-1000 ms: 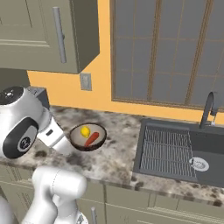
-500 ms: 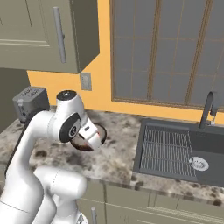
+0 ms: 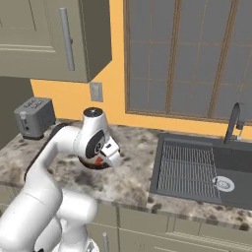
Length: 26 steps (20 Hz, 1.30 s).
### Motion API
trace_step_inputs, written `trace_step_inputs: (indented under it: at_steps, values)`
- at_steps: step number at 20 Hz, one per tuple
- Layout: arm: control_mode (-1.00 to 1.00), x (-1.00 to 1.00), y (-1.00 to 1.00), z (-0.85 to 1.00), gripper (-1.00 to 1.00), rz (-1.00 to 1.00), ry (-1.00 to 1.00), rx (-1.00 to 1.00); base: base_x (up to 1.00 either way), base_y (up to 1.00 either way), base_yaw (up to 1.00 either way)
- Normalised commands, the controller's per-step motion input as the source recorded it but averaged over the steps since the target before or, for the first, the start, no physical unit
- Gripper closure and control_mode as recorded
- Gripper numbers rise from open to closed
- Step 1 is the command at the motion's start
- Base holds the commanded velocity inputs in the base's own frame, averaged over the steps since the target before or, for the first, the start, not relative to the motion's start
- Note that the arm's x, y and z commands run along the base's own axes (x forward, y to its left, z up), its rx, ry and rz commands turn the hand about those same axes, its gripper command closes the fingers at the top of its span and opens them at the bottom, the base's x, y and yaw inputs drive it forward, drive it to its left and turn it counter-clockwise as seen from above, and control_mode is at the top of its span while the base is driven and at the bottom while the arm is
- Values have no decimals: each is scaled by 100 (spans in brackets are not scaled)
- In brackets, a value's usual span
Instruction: Place the bowl with the lemon and carrot on the top shelf of the fridge. Place the bowl with the fish and steak on the second highest shelf of the fridge.
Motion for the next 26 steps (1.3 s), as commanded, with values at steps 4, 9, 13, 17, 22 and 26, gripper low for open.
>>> trace_step_inputs:
  at_steps: [4, 9, 13, 17, 22, 26]
  values:
    - [-100, 67, 0, -60, -100, 0, 10, 0, 0, 0, 0]
    - [-100, 62, -1, -27, -100, 0, 12, 1, 0, 0, 0]
    - [-100, 56, -19, -37, -100, 0, 9, 2, 0, 0, 0]
    - [-100, 46, -24, -54, -100, 0, 5, 0, 0, 0, 0]
    - [-100, 45, 10, -15, -100, -1, 0, 1, 0, 0, 0]
    - [-100, 16, 1, -38, -100, 0, 0, 0, 0, 0, 0]
